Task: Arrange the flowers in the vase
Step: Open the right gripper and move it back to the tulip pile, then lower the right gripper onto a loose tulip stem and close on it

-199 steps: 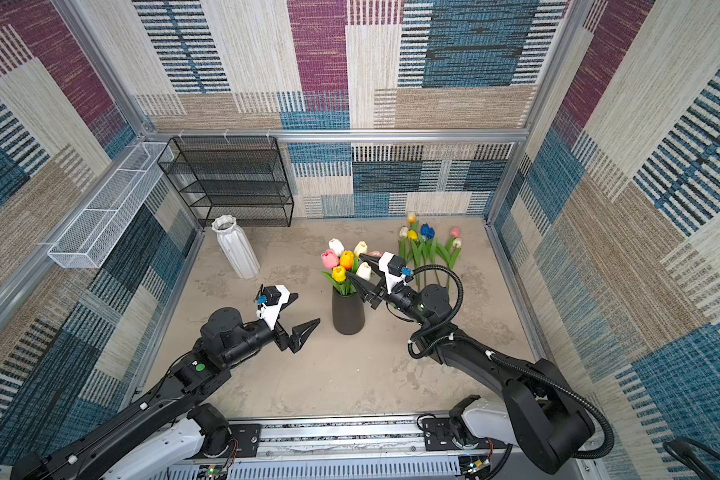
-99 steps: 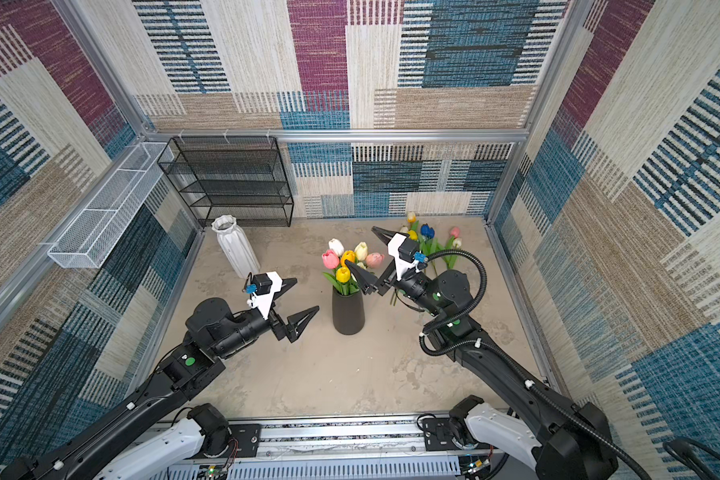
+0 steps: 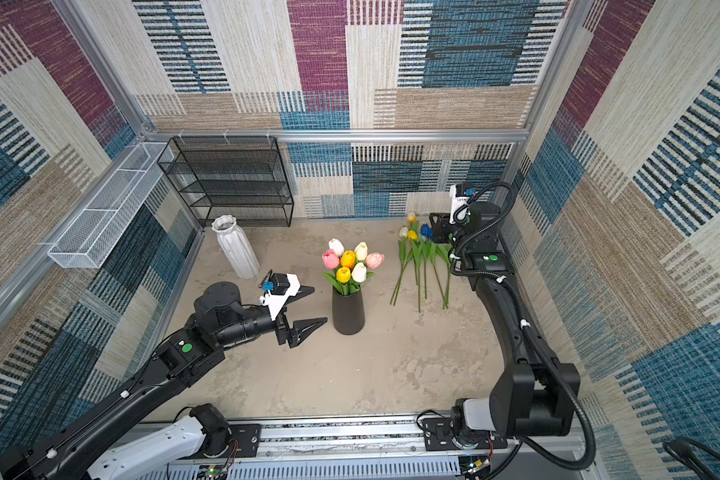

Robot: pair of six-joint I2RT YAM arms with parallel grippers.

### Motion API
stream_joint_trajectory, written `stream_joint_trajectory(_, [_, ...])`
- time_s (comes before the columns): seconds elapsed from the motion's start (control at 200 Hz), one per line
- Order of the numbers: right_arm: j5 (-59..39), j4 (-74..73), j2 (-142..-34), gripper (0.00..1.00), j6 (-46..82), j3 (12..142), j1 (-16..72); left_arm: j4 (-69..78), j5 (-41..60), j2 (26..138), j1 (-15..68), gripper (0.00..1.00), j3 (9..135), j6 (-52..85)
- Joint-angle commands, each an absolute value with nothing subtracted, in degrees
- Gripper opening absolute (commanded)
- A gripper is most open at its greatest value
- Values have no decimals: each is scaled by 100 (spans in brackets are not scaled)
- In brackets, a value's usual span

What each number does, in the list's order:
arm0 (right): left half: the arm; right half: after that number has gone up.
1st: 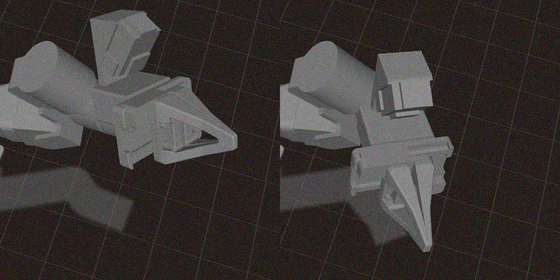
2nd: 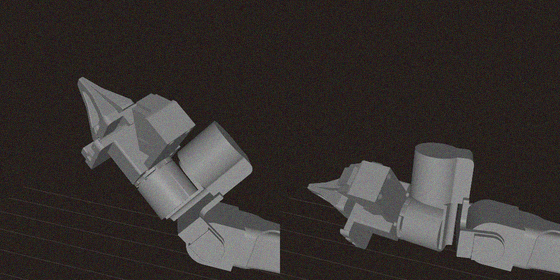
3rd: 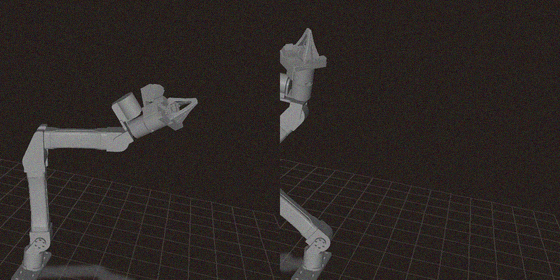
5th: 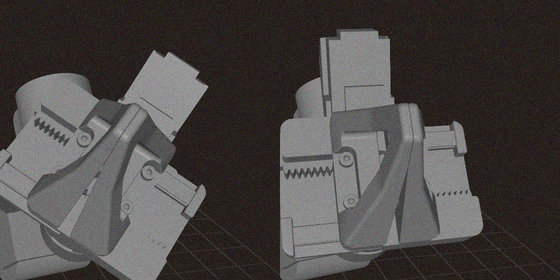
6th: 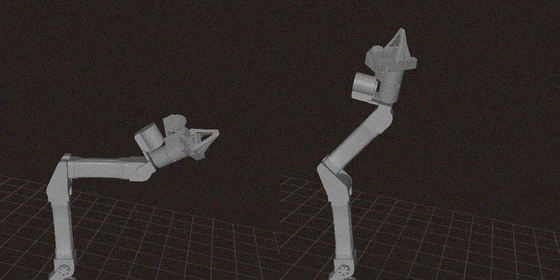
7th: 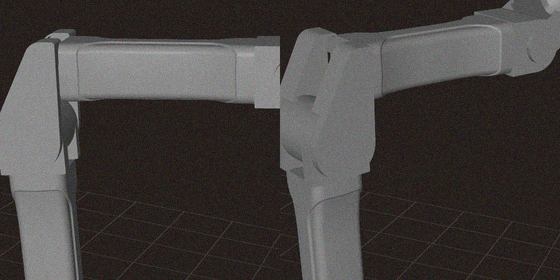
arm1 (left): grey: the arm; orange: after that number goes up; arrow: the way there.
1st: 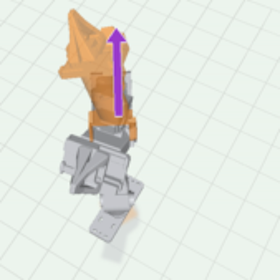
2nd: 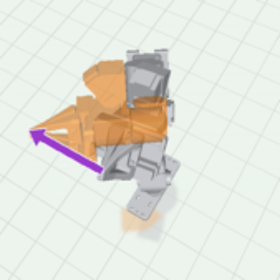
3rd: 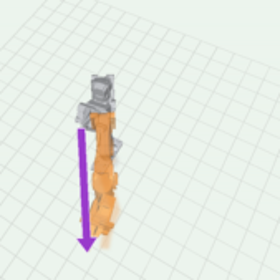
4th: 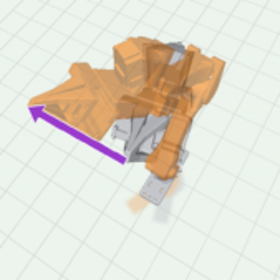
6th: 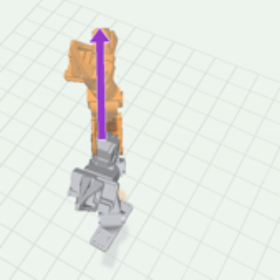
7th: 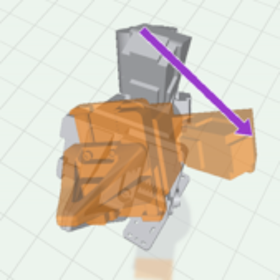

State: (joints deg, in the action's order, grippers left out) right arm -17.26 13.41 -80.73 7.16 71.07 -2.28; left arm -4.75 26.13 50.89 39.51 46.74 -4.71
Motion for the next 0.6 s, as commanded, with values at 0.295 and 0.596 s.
stream_joint_trajectory(0.295, [-502, 2263, -9873, 24, 692, 7092, -1011, -357, 2527, 5147, 3988, 87, 3869, -606])
stream_joint_trajectory(0.596, [-491, 2421, -10881, 30, 724, 7377, -1020, -202, 2570, 5124, 3990, 90, 3538, -492])
